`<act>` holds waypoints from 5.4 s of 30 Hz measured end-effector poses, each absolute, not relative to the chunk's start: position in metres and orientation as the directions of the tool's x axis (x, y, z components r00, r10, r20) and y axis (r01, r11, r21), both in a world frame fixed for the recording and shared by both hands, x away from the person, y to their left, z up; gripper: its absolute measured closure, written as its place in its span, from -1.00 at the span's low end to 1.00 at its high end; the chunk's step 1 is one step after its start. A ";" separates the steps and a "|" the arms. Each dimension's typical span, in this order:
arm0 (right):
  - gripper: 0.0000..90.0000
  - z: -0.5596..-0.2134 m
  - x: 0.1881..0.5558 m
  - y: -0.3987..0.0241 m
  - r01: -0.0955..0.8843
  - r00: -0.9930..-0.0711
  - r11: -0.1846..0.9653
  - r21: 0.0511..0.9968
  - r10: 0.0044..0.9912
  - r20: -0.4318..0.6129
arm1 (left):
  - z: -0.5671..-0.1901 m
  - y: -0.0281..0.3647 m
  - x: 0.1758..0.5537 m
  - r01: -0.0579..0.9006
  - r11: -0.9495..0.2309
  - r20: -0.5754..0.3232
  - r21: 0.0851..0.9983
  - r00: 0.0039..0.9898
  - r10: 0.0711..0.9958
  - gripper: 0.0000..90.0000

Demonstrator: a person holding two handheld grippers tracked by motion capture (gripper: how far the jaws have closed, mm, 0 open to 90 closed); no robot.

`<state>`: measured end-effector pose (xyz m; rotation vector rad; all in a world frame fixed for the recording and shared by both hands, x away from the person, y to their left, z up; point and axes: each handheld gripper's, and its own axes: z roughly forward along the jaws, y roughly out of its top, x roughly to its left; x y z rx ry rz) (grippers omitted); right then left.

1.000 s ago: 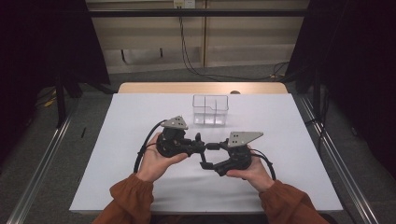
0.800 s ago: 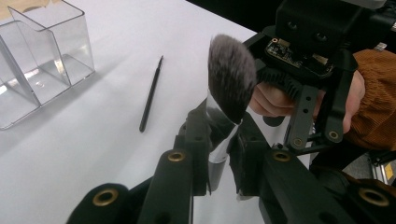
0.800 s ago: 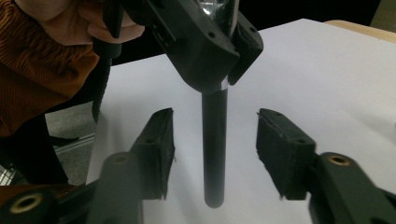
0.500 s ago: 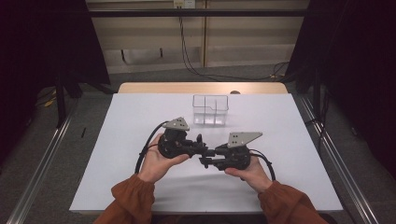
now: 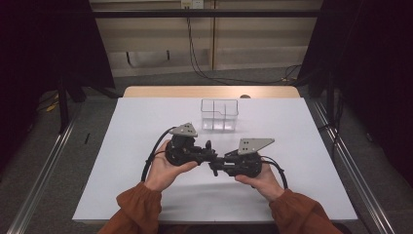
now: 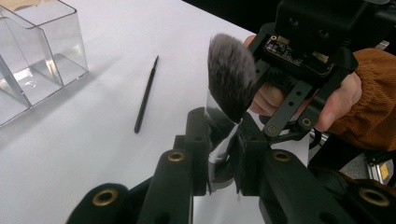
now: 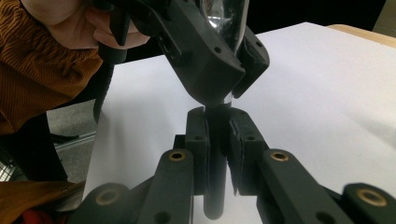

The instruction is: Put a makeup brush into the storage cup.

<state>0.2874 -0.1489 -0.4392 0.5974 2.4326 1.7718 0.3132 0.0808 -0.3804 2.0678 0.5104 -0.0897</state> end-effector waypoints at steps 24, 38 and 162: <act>0.78 -0.437 0.289 -0.154 0.264 -0.909 0.254 0.930 0.388 0.152 | -0.383 0.087 0.309 0.374 -0.380 -0.231 0.846 0.899 0.372 0.31; 0.78 -0.437 0.291 -0.159 0.270 -0.900 0.245 0.931 0.408 0.153 | -0.386 0.101 0.305 0.361 -0.328 -0.192 0.873 0.873 0.448 -0.36; 0.78 -0.386 0.408 -0.203 0.249 -0.666 0.099 0.964 0.740 0.096 | -0.440 0.247 0.255 0.282 -0.077 -0.120 0.956 0.621 0.775 -0.94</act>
